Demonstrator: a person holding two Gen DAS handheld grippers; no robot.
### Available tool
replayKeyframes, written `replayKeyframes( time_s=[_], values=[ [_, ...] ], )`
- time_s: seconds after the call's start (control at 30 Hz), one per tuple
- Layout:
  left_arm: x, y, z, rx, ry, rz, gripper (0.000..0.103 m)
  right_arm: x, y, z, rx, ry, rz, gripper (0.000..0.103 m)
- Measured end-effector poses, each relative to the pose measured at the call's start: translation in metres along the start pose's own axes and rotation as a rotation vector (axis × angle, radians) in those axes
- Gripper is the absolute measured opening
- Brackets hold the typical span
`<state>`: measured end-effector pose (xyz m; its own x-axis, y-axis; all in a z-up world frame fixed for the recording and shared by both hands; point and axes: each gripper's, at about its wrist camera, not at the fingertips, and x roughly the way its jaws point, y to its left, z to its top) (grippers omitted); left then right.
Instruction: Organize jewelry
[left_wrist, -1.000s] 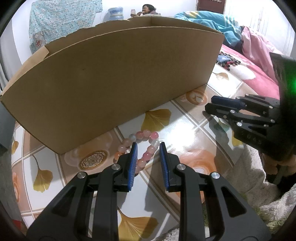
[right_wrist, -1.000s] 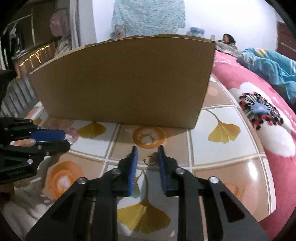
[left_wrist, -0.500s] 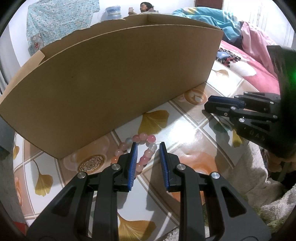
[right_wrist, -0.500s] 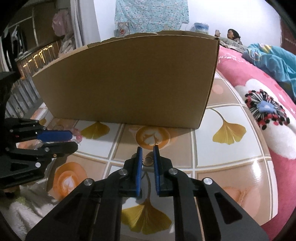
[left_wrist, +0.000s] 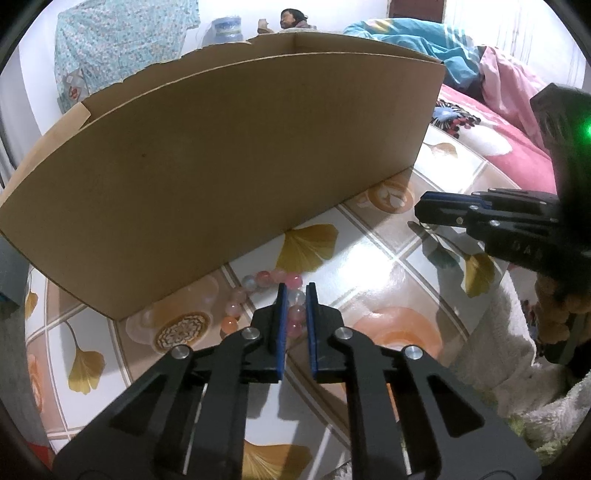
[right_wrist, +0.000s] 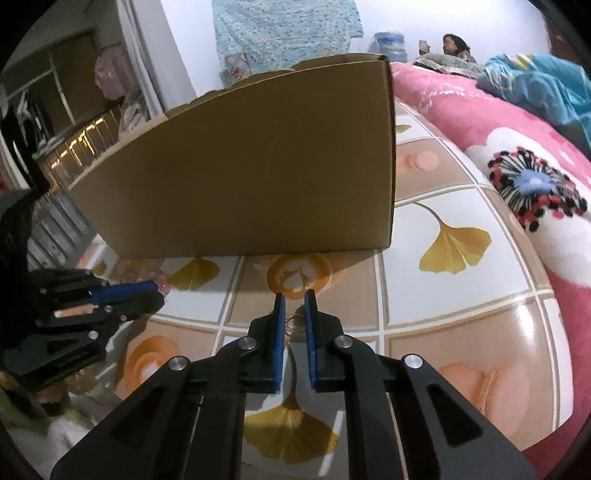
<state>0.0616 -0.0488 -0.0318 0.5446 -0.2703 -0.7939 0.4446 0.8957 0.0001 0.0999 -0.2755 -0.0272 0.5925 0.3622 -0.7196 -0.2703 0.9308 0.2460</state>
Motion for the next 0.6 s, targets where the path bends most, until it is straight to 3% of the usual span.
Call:
replayKeyframes(
  time_s=[0.33, 0.6],
  values=[
    [-0.021, 0.007, 0.001, -0.043, -0.072, -0.049, 0.008, -0.020, -0.025, 0.011, 0.144, -0.060, 0.141, 0.010],
    [-0.056, 0.031, 0.004, -0.144, -0.159, -0.132, 0.008, -0.036, -0.028, 0.025, 0.199, -0.095, 0.235, 0.010]
  ],
)
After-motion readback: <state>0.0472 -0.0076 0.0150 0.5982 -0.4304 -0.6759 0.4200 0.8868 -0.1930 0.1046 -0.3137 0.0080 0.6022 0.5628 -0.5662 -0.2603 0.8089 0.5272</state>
